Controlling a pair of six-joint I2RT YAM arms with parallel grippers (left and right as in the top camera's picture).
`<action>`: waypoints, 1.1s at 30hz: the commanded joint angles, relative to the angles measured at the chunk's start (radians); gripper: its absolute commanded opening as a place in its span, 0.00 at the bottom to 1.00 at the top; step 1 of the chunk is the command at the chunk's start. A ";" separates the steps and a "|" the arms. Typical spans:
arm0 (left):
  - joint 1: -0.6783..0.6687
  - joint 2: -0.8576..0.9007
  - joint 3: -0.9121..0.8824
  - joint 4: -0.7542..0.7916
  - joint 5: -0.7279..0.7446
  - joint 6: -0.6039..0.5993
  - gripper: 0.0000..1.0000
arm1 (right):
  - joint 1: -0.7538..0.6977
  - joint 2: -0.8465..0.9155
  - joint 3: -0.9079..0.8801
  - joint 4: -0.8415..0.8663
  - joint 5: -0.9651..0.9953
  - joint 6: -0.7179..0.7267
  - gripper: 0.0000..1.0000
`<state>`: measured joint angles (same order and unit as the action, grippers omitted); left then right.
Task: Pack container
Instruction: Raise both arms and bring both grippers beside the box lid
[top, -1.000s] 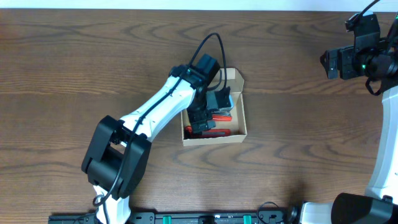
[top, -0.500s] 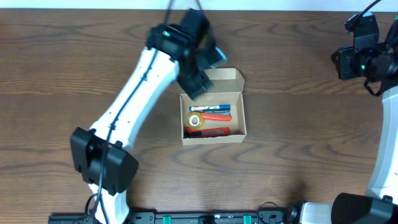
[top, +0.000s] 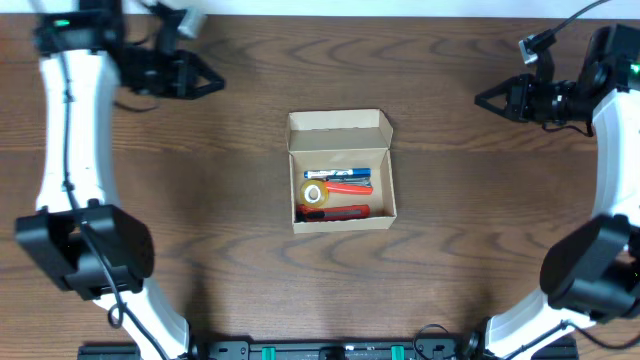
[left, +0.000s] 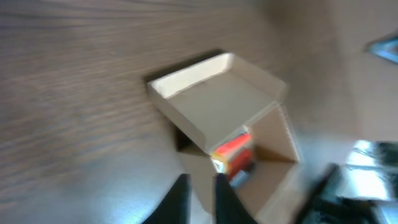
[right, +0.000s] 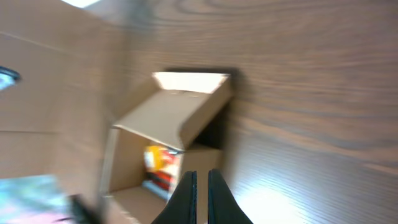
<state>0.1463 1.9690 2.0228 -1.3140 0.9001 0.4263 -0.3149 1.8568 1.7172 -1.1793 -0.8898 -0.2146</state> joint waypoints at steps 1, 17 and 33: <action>0.072 -0.018 -0.051 -0.088 0.290 0.246 0.06 | -0.027 0.066 -0.006 -0.035 -0.253 -0.049 0.01; 0.161 -0.017 -0.730 -0.170 0.484 0.780 0.06 | -0.026 0.190 -0.309 -0.003 -0.500 -0.235 0.02; 0.068 -0.017 -0.808 0.108 0.493 0.555 0.06 | 0.019 0.190 -0.640 0.353 -0.564 -0.095 0.01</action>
<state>0.2455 1.9549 1.2163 -1.2488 1.3838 1.1152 -0.3267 2.0422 1.0794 -0.8562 -1.4090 -0.3649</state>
